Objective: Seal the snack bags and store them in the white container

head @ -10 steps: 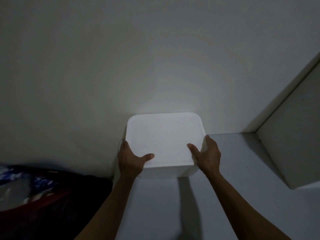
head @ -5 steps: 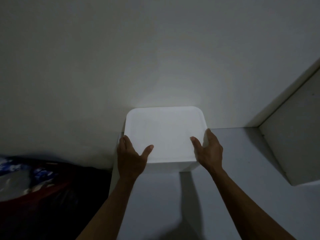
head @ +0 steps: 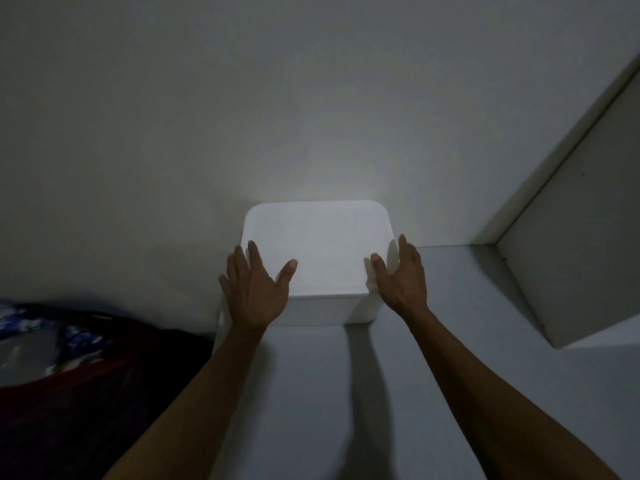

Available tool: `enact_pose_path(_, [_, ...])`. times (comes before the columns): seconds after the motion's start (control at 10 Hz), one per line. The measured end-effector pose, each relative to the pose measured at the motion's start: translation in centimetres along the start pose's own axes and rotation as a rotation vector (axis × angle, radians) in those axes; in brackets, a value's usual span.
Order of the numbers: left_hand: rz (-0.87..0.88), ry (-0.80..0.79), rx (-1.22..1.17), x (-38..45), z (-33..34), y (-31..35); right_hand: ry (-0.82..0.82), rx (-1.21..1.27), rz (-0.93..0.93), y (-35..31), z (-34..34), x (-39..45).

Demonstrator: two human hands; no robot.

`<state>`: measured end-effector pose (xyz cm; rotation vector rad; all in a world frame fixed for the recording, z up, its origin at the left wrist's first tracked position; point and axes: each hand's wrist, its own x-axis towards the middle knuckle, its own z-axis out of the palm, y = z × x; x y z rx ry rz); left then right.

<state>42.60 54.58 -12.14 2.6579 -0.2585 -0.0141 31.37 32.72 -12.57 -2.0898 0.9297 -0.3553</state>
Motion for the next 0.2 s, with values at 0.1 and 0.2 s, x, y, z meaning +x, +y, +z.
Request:
enact_pose_path(0.1, [0.027,0.014,-0.11,-3.2,-1.4,1.7,-0.001,0.025,-0.01,-0.3,-1.7,-2.4])
enact_pose_path(0.2, [0.042,0.022,-0.175,-6.7,-2.4,3.3,0.003,0.04,-0.044,-0.1,-3.6,-4.9])
